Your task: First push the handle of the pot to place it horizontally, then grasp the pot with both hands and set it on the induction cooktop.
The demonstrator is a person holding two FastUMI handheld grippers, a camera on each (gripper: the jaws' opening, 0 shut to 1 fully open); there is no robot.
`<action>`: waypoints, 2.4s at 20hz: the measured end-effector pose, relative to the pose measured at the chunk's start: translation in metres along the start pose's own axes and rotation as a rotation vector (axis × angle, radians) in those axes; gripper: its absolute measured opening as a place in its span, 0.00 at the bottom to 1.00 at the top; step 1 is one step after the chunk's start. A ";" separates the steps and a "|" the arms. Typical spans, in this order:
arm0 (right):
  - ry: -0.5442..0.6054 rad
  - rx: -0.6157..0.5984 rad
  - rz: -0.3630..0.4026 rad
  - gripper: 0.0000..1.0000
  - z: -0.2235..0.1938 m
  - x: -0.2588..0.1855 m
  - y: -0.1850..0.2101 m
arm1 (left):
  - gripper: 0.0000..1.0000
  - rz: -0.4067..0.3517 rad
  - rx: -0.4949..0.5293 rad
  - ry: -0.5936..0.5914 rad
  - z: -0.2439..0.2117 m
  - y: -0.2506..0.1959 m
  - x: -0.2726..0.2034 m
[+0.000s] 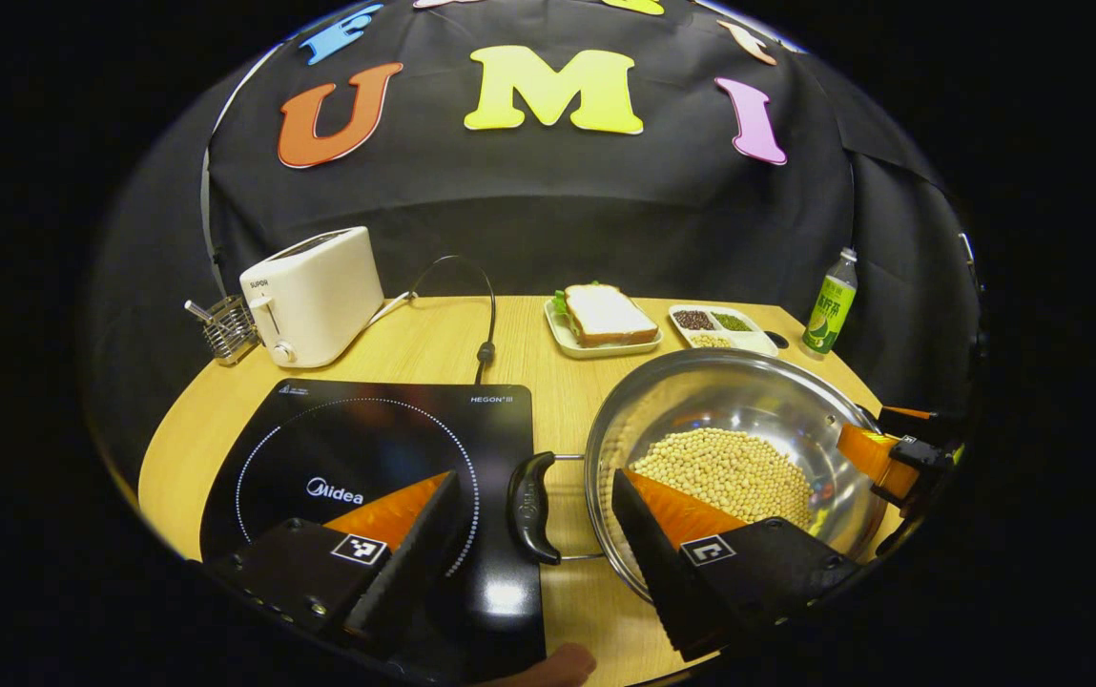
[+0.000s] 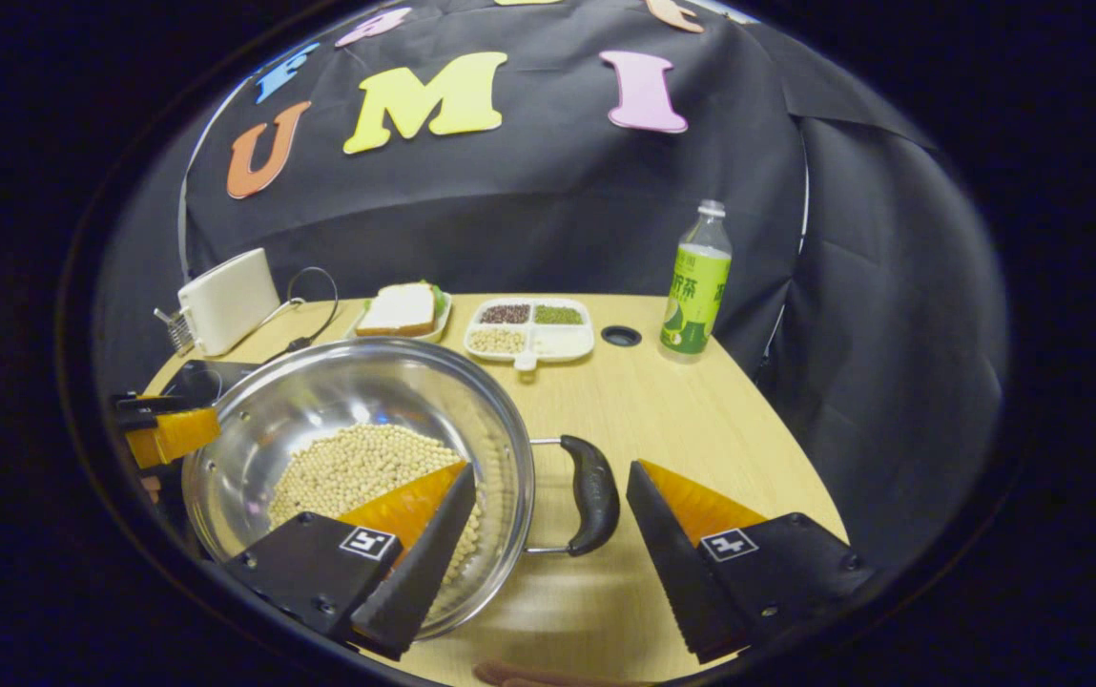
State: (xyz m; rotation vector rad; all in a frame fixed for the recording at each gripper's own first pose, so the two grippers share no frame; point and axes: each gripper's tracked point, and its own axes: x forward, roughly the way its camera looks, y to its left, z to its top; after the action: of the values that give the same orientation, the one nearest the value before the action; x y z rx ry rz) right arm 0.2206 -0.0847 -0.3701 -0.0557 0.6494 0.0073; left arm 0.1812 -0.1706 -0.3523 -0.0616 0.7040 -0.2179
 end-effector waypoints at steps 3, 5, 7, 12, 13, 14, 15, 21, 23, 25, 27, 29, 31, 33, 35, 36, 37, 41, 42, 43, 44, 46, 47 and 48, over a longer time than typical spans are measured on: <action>0.009 0.031 -0.010 0.87 -0.003 0.007 -0.010 | 0.72 -0.022 0.000 0.020 -0.004 -0.009 0.004; 0.007 0.029 -0.034 0.88 -0.003 0.008 -0.016 | 0.65 -0.012 0.010 0.024 -0.005 -0.005 0.005; -0.003 0.067 0.014 0.87 -0.003 0.006 -0.007 | 0.62 -0.009 -0.017 0.017 -0.005 -0.005 0.007; -0.005 0.095 0.017 0.68 -0.004 0.010 -0.008 | 0.61 -0.020 -0.016 0.006 -0.009 -0.007 0.007; 0.000 0.097 0.018 0.68 -0.005 0.012 -0.008 | 0.71 -0.023 -0.017 0.007 -0.008 -0.007 0.005; 0.013 0.100 0.018 0.68 -0.006 0.013 -0.008 | 0.61 -0.025 -0.017 0.012 -0.010 -0.006 0.009; 0.023 0.109 0.019 0.68 -0.006 0.014 -0.008 | 0.61 -0.027 -0.007 0.010 -0.008 -0.007 0.008; 0.039 0.131 0.025 0.67 -0.003 0.019 -0.007 | 0.61 -0.015 0.006 0.004 -0.007 -0.007 0.012; 0.048 0.129 0.012 0.63 -0.005 0.014 -0.009 | 0.61 -0.042 -0.013 -0.023 -0.003 -0.007 0.012; 0.052 0.139 0.015 0.62 -0.007 0.009 -0.008 | 0.57 -0.049 -0.012 -0.009 -0.007 -0.011 0.009; 0.059 0.141 0.008 0.60 -0.009 0.004 -0.009 | 0.55 -0.043 0.004 -0.002 -0.005 -0.007 0.009; 0.049 0.151 0.007 0.60 -0.005 -0.008 -0.007 | 0.55 -0.049 0.009 -0.013 -0.001 -0.007 0.000; 0.027 0.146 0.003 0.60 0.003 -0.026 -0.005 | 0.55 -0.052 0.020 -0.038 0.006 -0.005 -0.016; 0.012 0.136 -0.002 0.60 0.014 -0.047 0.000 | 0.55 -0.055 0.000 -0.044 0.013 -0.005 -0.036; -0.009 0.116 -0.005 0.59 0.024 -0.067 0.008 | 0.55 -0.058 -0.016 -0.056 0.020 0.001 -0.053; -0.014 0.108 -0.006 0.60 0.028 -0.077 0.013 | 0.55 -0.056 -0.015 -0.066 0.025 0.005 -0.061; -0.015 0.104 -0.005 0.60 0.031 -0.087 0.020 | 0.55 -0.052 -0.015 -0.071 0.029 0.010 -0.069; -0.031 0.096 0.001 0.61 0.045 -0.122 0.046 | 0.55 -0.050 -0.024 -0.105 0.041 0.030 -0.104; -0.040 0.092 0.003 0.60 0.049 -0.129 0.054 | 0.55 -0.047 -0.018 -0.120 0.045 0.038 -0.112; -0.046 0.090 0.009 0.60 0.053 -0.136 0.063 | 0.55 -0.041 -0.019 -0.135 0.050 0.047 -0.120; -0.048 0.085 0.019 0.60 0.057 -0.142 0.074 | 0.54 -0.034 -0.021 -0.152 0.054 0.056 -0.127; -0.056 0.076 0.038 0.61 0.066 -0.151 0.095 | 0.54 -0.017 -0.028 -0.180 0.062 0.076 -0.141; -0.062 0.067 0.047 0.60 0.070 -0.154 0.106 | 0.55 -0.009 -0.032 -0.187 0.064 0.086 -0.147; -0.067 0.057 0.057 0.60 0.075 -0.156 0.119 | 0.54 0.002 -0.039 -0.195 0.067 0.097 -0.152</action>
State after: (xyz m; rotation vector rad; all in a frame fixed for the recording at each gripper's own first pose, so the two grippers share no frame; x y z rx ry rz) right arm 0.1389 0.0396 -0.2223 0.0180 0.5834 0.0452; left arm 0.1288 -0.0439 -0.2171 -0.1182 0.5137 -0.1935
